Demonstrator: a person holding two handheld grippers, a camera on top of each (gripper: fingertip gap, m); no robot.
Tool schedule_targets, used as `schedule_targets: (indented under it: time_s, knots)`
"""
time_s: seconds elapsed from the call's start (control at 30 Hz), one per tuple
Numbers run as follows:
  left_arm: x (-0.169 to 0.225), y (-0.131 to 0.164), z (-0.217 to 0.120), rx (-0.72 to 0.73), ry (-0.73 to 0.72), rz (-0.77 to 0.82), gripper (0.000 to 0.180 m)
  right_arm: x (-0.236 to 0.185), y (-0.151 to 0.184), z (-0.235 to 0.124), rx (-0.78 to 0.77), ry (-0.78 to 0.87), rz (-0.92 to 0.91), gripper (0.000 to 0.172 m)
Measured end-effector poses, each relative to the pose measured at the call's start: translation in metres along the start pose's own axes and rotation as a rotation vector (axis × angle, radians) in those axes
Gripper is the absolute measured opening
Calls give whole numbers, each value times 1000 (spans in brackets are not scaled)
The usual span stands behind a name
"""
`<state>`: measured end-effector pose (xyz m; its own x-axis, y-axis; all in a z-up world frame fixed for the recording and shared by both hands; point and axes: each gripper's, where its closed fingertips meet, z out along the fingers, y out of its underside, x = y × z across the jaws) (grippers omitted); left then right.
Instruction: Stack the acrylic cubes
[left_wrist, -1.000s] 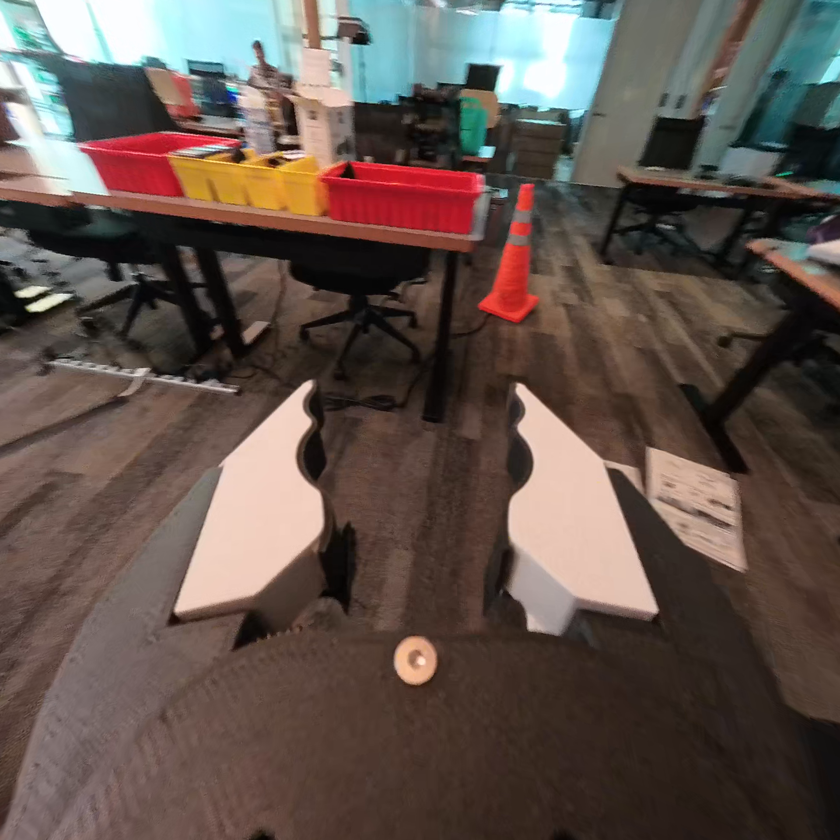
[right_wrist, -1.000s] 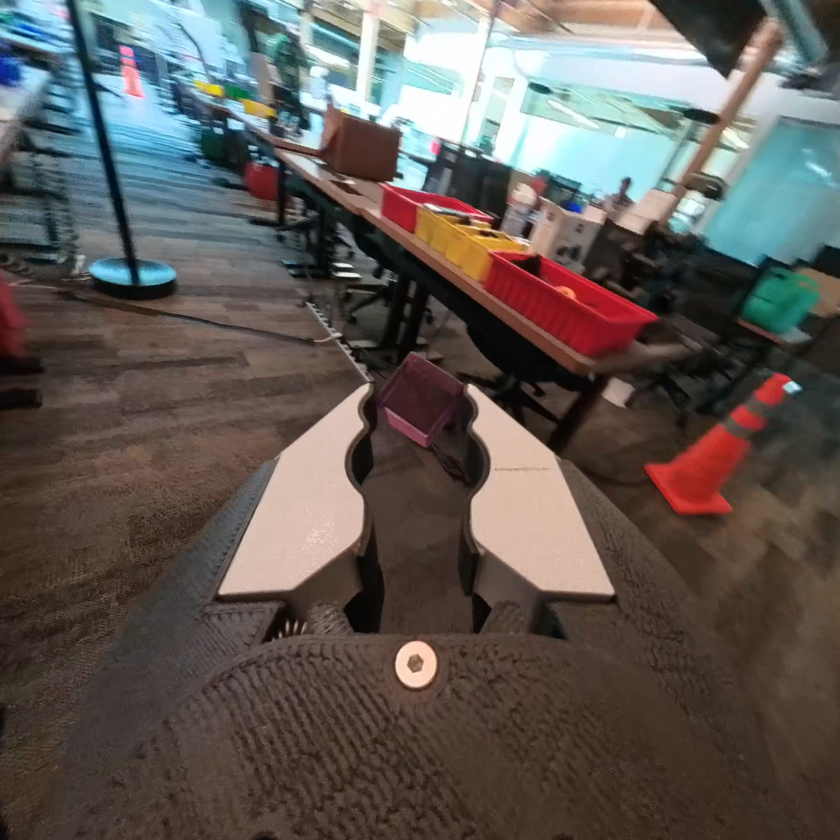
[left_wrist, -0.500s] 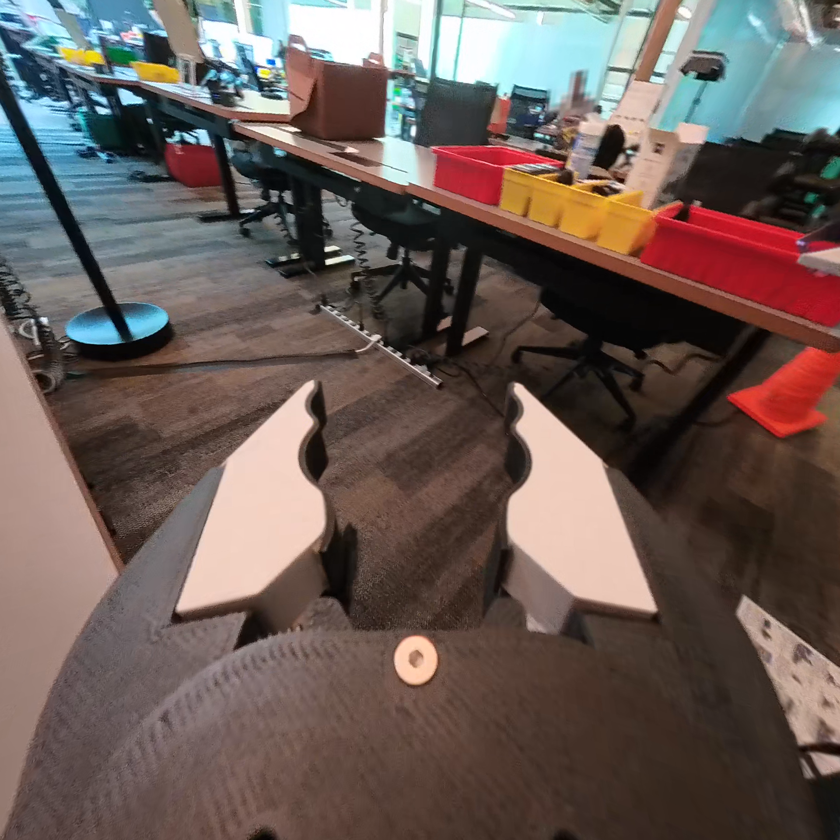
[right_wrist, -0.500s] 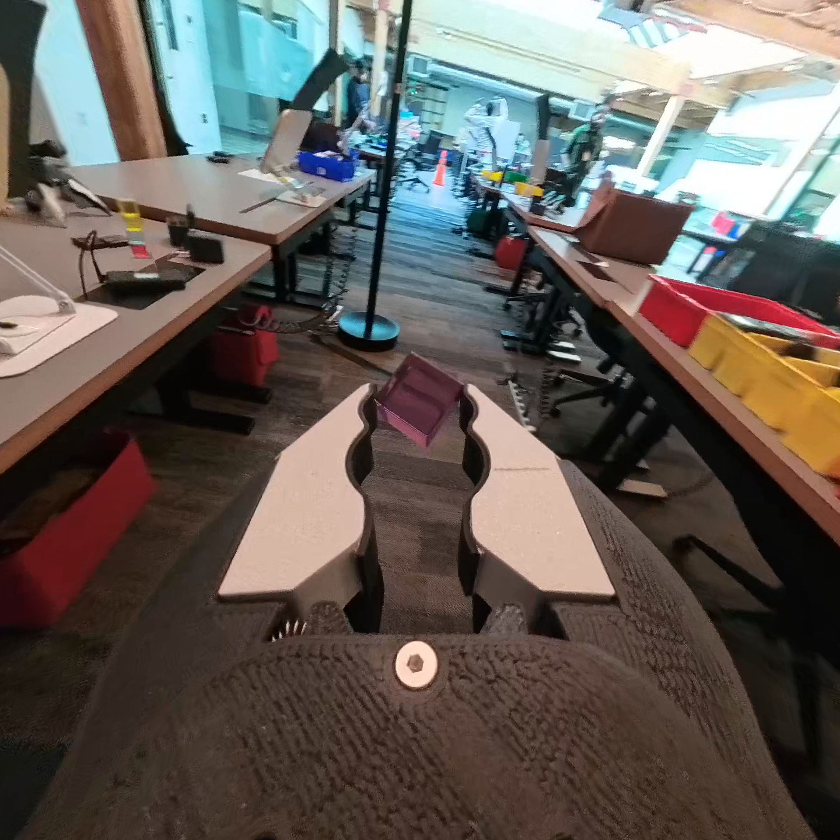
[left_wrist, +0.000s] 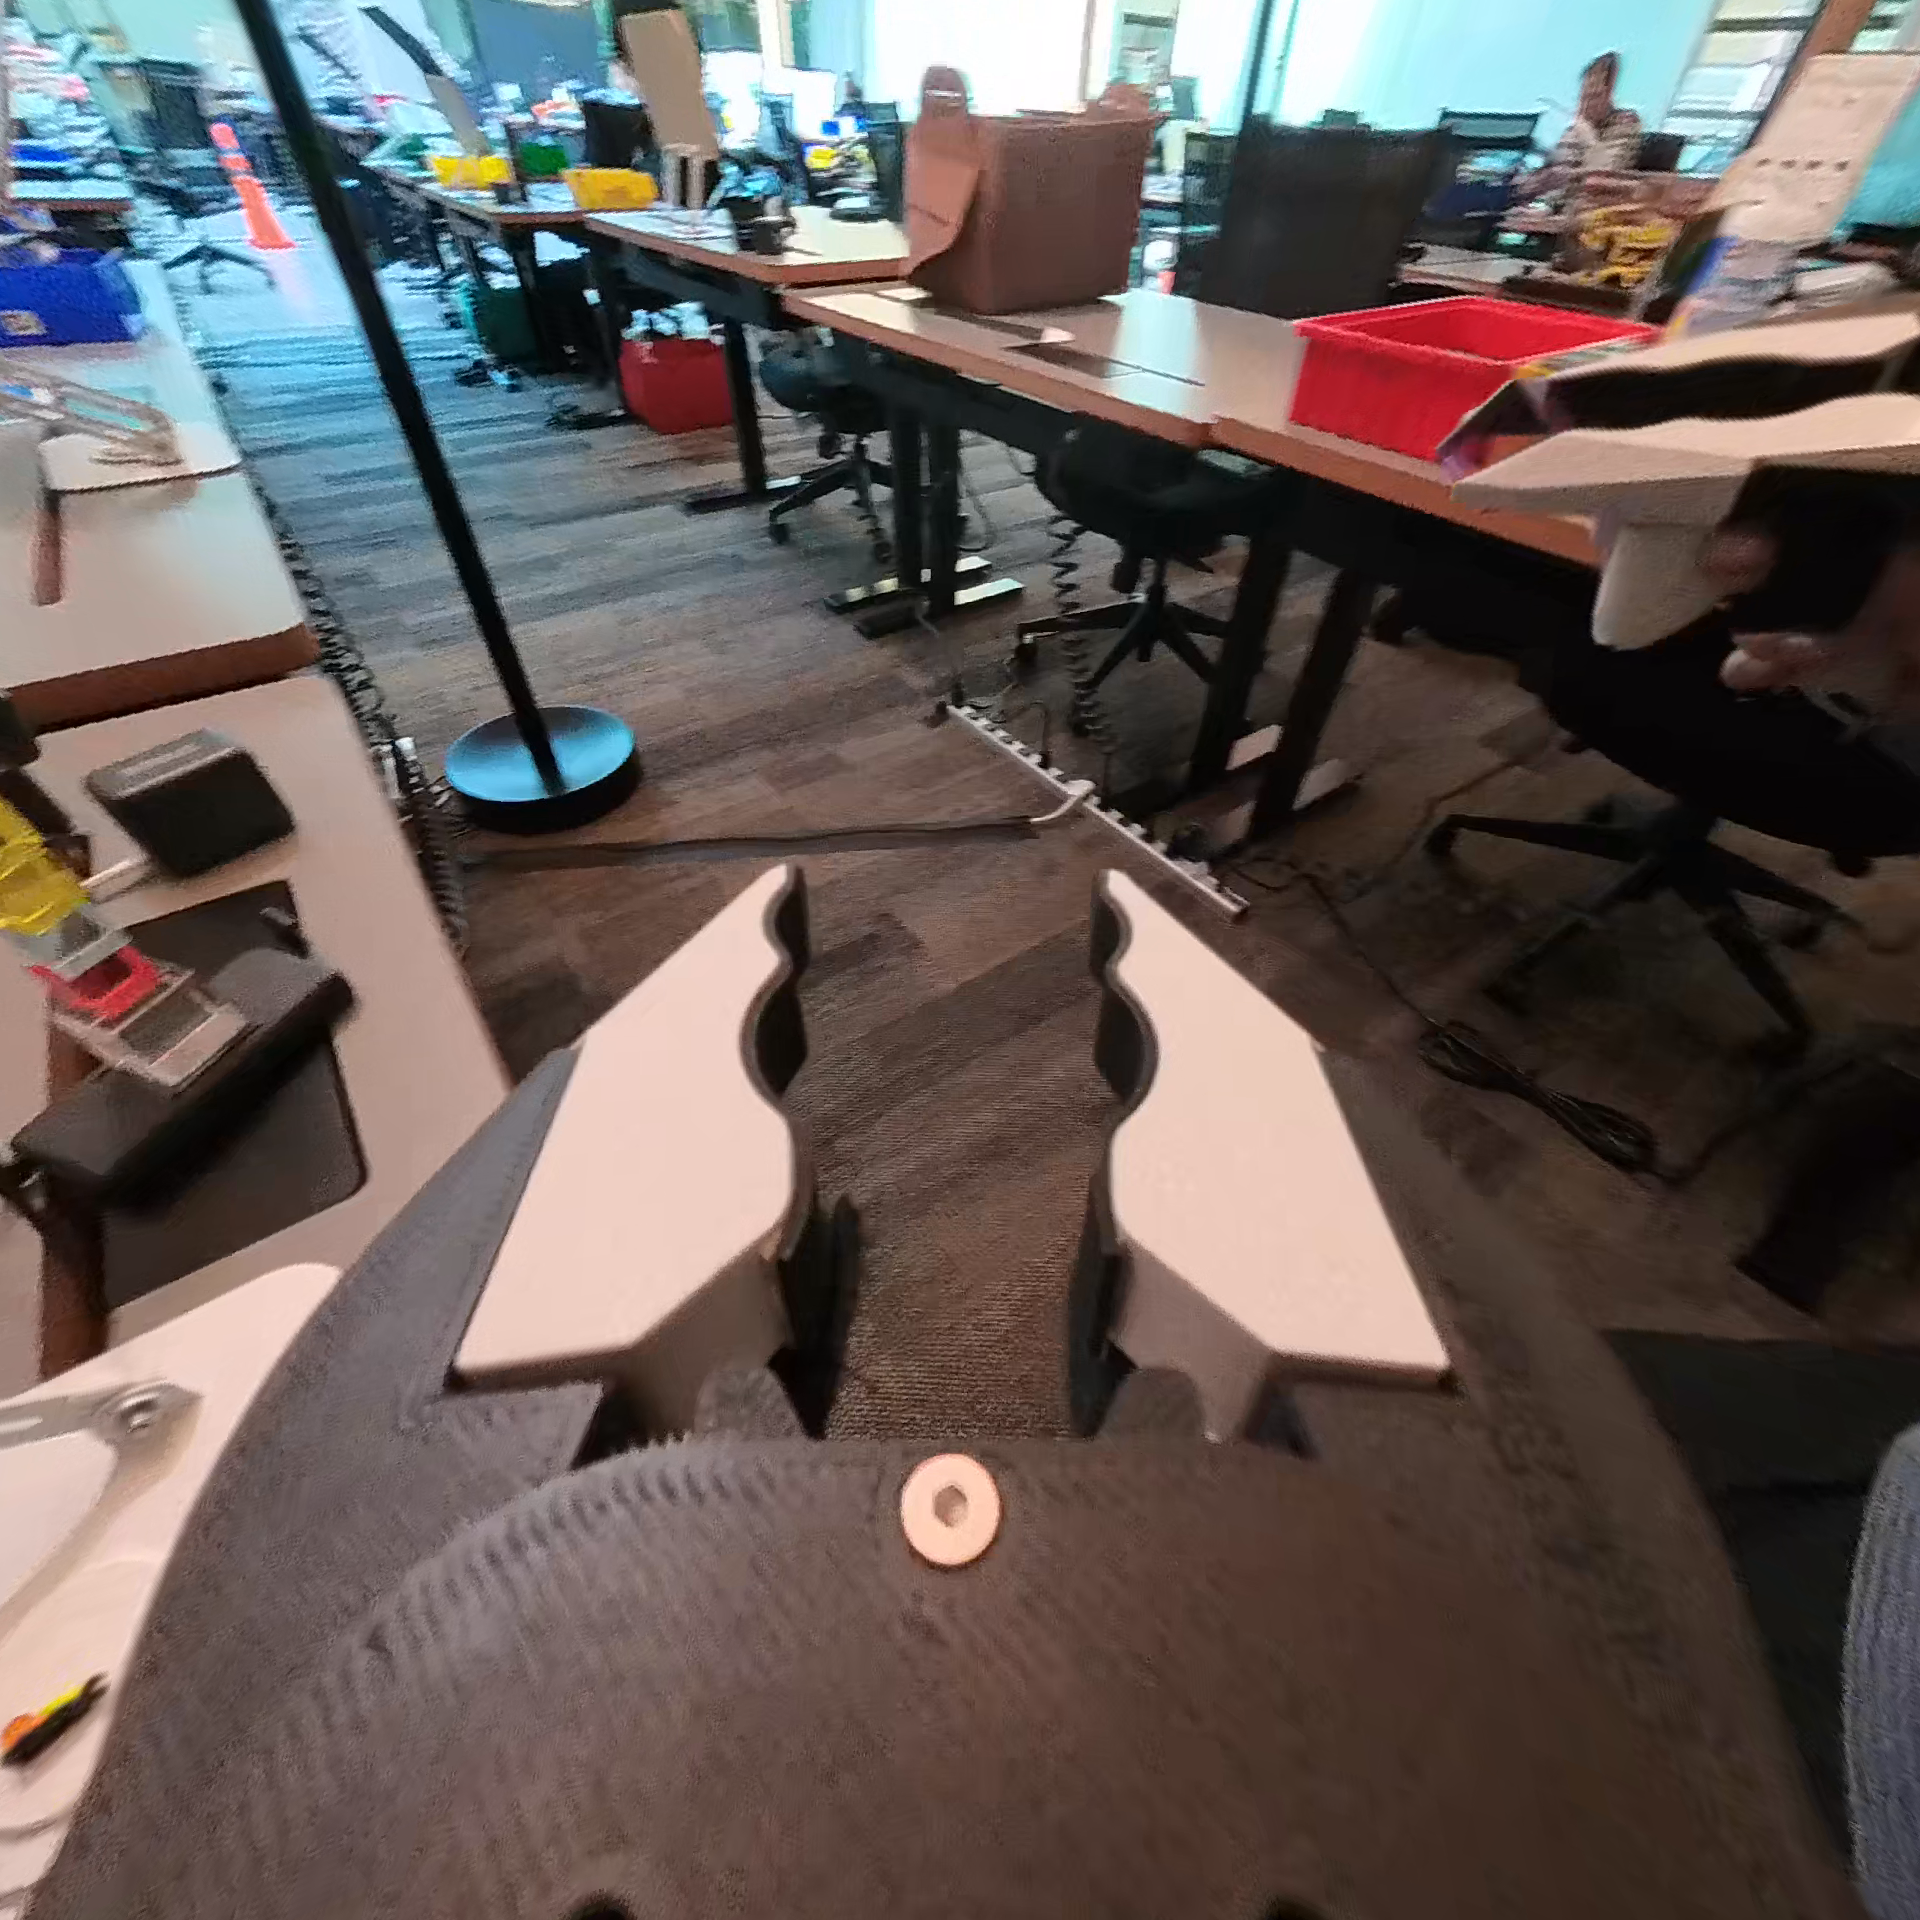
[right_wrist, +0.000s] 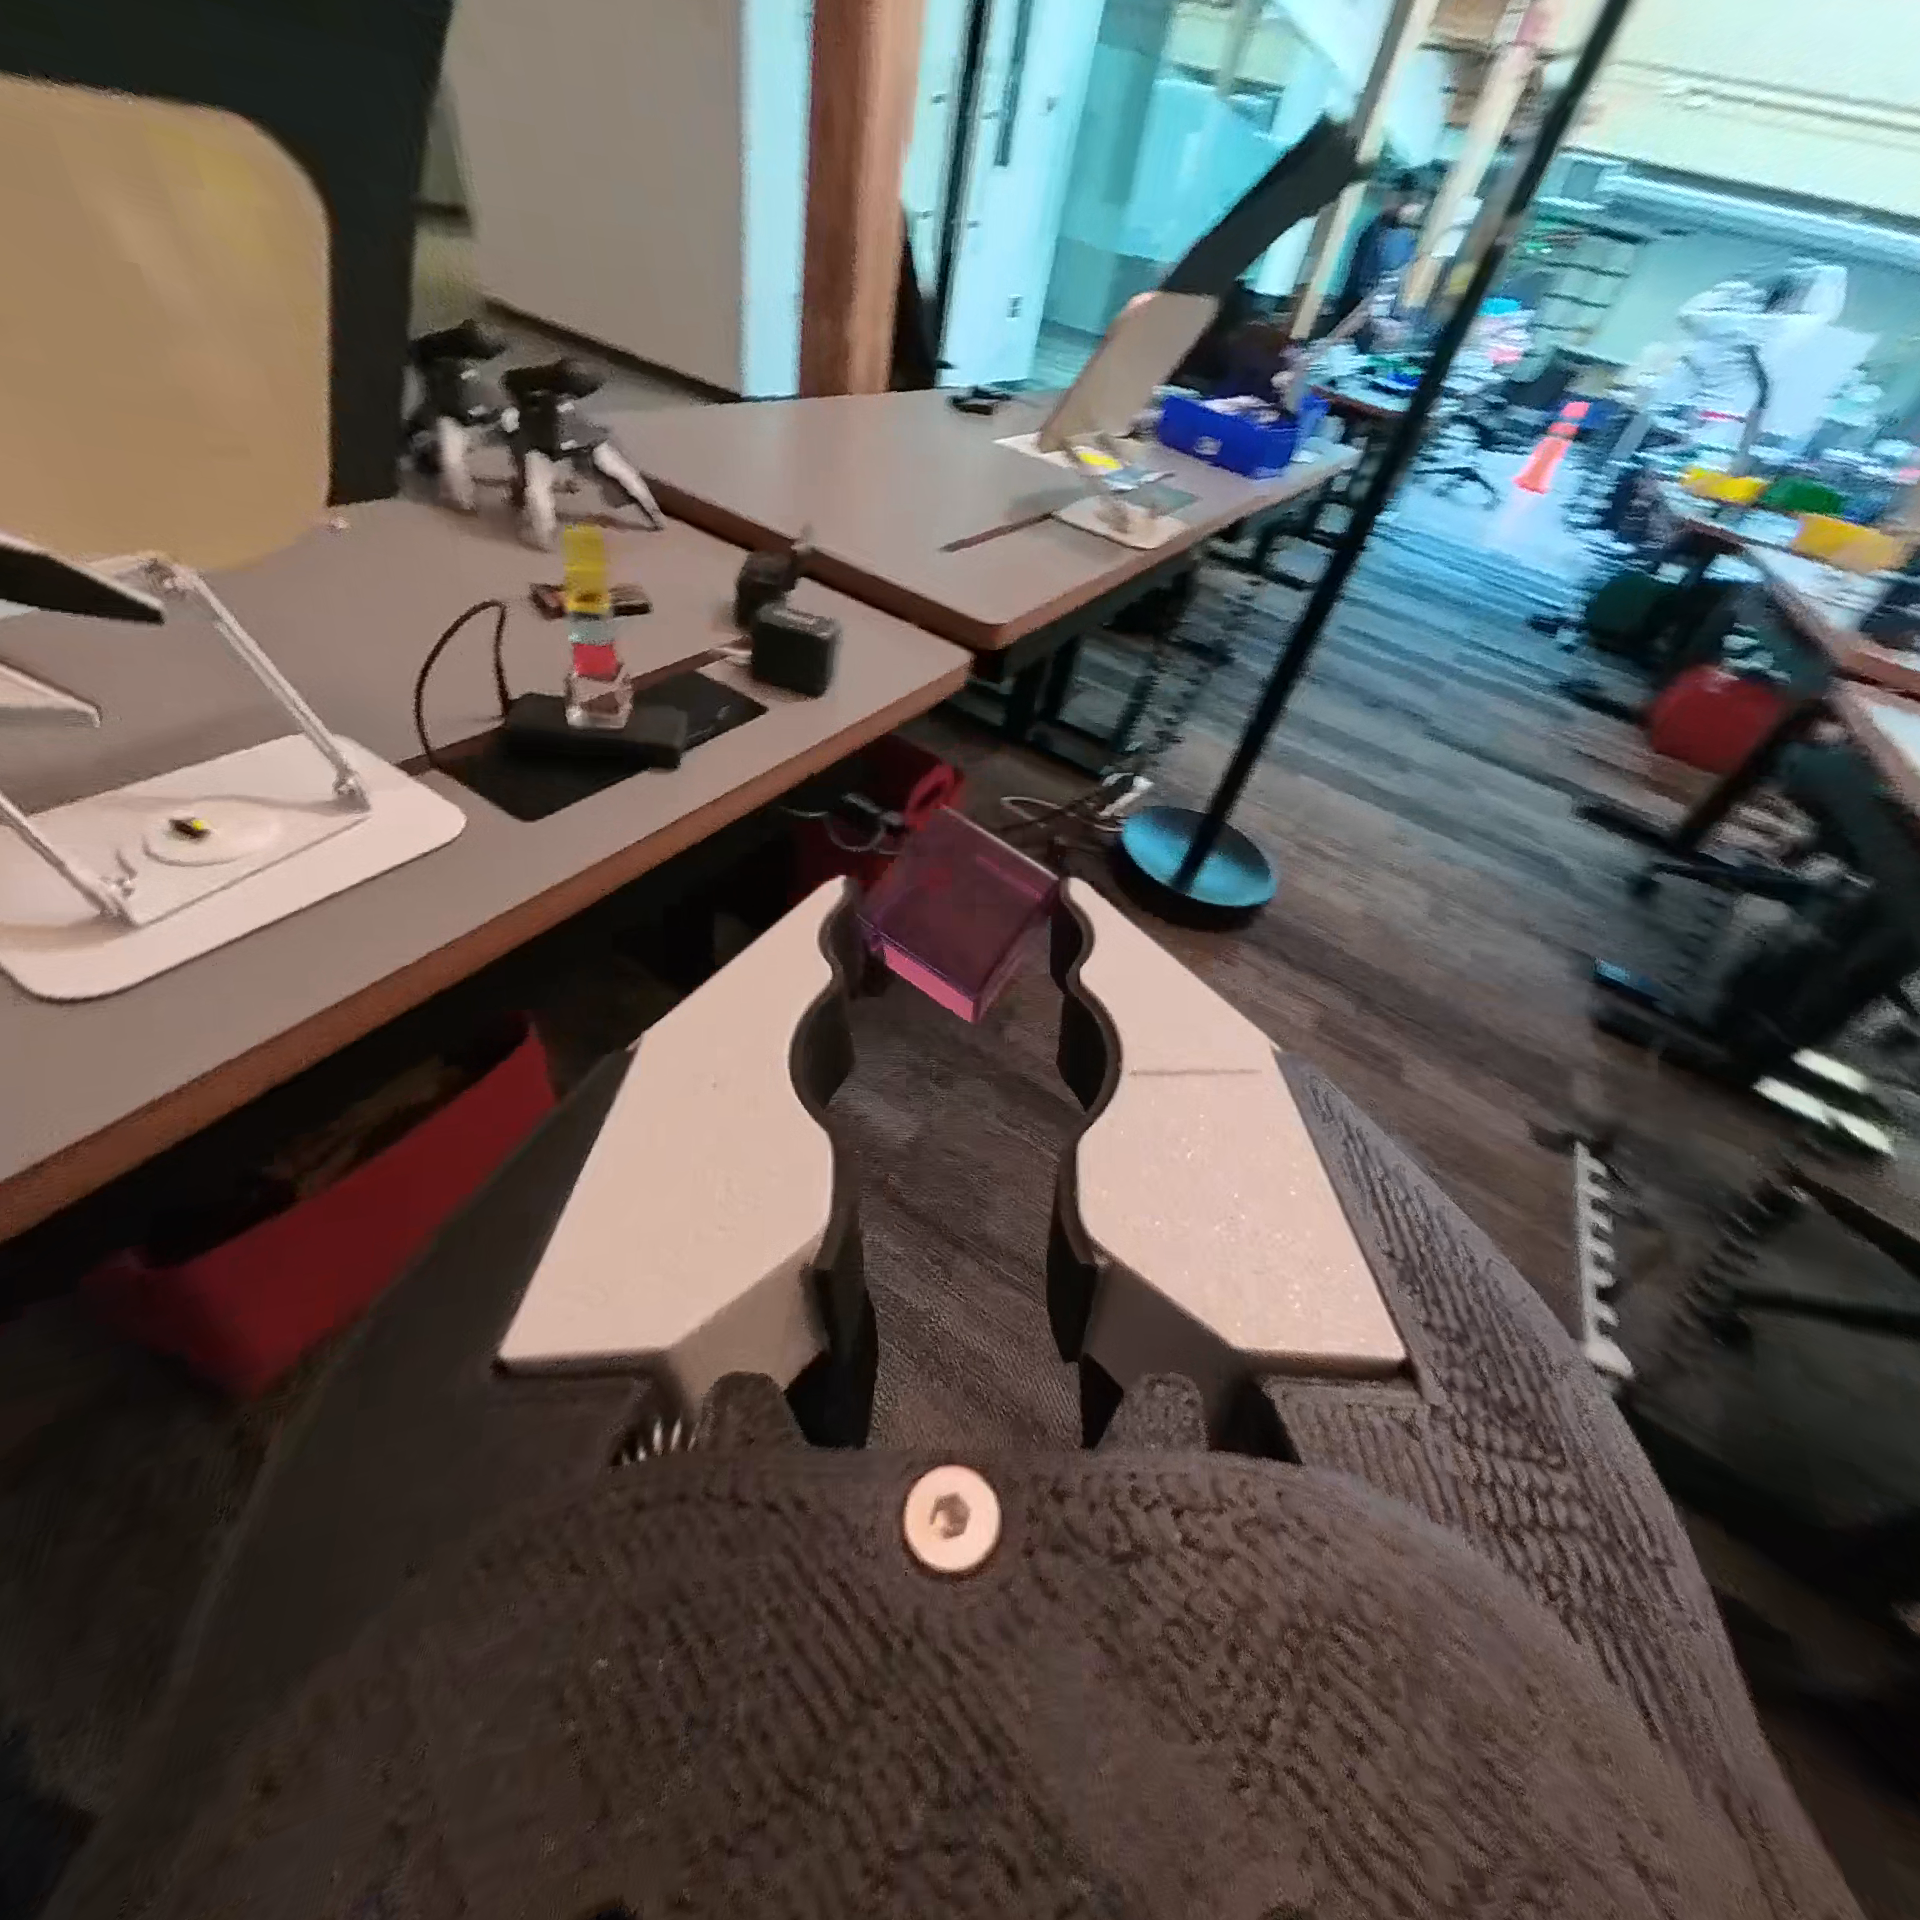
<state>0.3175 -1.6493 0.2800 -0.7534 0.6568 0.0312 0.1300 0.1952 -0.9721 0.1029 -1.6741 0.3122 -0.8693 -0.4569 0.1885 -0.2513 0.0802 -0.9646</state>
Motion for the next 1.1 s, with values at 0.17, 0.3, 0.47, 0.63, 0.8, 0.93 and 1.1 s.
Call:
schedule_targets:
  time_s: [0.17, 0.3, 0.47, 0.63, 0.8, 0.93, 1.1]
  knots:
    - [-70, 13, 33, -15, -179, -61, 54, -8, -3, 128, 10, -259, -39, 36]
    - [-132, 16, 59, -6, -378, -110, 53, -27, -14, 235, 24, -516, -98, 36]
    - [-178, 3, 73, 14, -589, -228, 54, -92, -42, 339, -20, -929, -184, 36]
    - [-194, 9, 60, 8, -803, -293, 53, -170, -64, 401, -32, -1229, -307, 35]
    - [-185, 21, 53, -18, -904, -355, 53, -224, -64, 432, -94, -1363, -358, 36]
    - [-180, 25, 55, -27, -918, -383, 53, -242, -44, 449, -146, -1367, -387, 35]
    - [-183, 26, 51, -4, -965, -401, 53, -247, -30, 459, -209, -1347, -412, 36]
